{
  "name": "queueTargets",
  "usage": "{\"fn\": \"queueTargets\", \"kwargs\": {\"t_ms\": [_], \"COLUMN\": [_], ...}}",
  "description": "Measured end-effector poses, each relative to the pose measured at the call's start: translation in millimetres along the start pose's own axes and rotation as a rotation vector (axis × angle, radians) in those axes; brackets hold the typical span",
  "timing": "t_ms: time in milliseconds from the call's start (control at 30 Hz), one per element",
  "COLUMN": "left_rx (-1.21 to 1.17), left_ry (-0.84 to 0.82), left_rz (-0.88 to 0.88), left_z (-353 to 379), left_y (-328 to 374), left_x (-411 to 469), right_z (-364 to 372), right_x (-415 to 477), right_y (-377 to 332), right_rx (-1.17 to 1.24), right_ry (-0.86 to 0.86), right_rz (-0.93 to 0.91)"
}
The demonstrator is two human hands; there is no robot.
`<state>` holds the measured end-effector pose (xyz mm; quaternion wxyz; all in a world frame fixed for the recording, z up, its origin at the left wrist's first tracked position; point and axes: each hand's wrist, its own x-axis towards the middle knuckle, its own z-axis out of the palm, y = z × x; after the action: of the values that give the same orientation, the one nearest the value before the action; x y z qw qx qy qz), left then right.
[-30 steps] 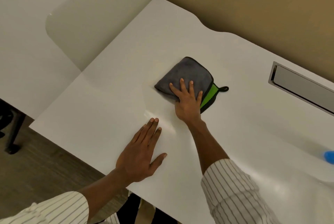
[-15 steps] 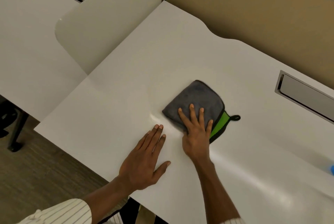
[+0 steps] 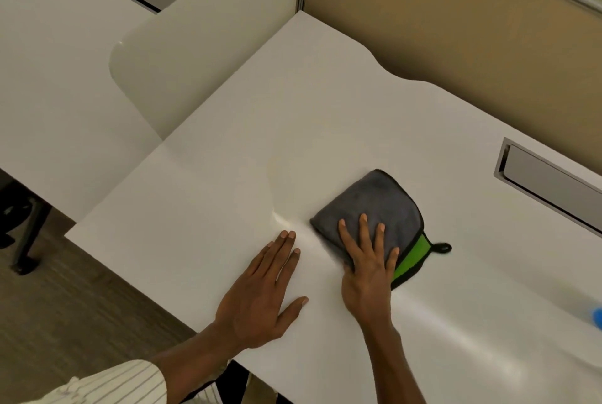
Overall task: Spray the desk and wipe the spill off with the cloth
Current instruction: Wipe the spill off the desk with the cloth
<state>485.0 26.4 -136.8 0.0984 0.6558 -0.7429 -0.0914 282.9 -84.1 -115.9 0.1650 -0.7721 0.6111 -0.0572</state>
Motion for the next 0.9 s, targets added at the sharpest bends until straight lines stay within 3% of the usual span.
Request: {"fn": "queueTargets", "kwargs": {"t_ms": [400, 700, 900], "left_rx": [-0.001, -0.030, -0.028], "left_ry": [-0.002, 0.031, 0.013], "left_rz": [0.000, 0.009, 0.010], "left_z": [2, 3, 4], "left_y": [0, -1, -2], "left_x": [-1, 0, 0], "right_z": [-27, 2, -18], "right_x": [66, -53, -2], "right_y": [35, 22, 50], "right_rx": [0.025, -0.066, -0.024], "right_ry": [-0.057, 0.057, 0.038], "right_rz": [0.092, 0.086, 0.170]}}
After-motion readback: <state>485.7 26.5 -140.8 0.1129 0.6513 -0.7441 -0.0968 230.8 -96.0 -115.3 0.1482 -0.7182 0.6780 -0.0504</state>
